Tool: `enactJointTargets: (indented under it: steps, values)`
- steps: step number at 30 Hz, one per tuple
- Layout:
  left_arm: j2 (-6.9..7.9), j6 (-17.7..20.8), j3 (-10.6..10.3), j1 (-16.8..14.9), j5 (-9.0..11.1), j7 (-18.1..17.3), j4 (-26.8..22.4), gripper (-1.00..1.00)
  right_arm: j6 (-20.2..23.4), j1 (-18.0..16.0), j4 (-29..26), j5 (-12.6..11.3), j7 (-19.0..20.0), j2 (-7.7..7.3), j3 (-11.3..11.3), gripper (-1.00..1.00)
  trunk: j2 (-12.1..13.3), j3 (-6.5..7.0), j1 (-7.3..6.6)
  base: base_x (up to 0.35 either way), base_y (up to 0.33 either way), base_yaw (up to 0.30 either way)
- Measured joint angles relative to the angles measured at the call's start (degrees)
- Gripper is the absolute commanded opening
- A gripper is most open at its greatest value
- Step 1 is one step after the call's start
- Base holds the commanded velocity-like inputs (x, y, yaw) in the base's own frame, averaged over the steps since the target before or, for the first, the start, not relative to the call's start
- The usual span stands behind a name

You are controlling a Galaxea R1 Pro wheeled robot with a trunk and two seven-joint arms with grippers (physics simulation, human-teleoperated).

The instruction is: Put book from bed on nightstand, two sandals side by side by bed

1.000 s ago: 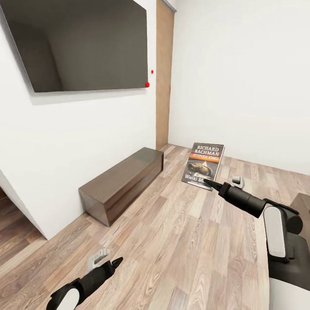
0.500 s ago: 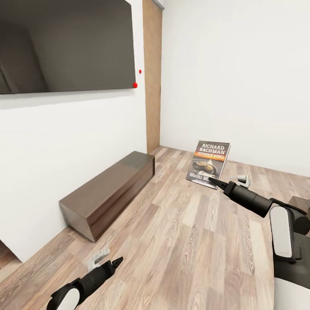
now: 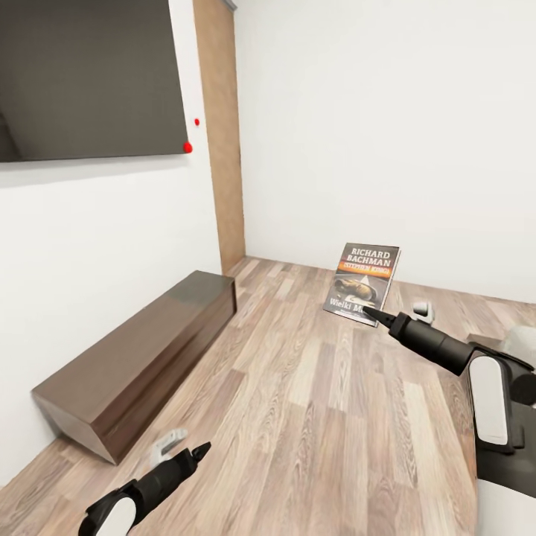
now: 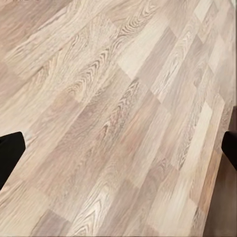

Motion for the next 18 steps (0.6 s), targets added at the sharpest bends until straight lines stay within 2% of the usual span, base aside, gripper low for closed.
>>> enactJointTargets:
  steps: [18]
  values:
    - [0.12, -0.2, 0.2, 0.0, 0.3, 0.0, 0.1, 1.0, 0.0, 0.0, 0.1, -0.1, 0.0, -0.03, 0.0, -1.0, 0.0, 0.0, 0.0, 0.328, -0.062, -0.259]
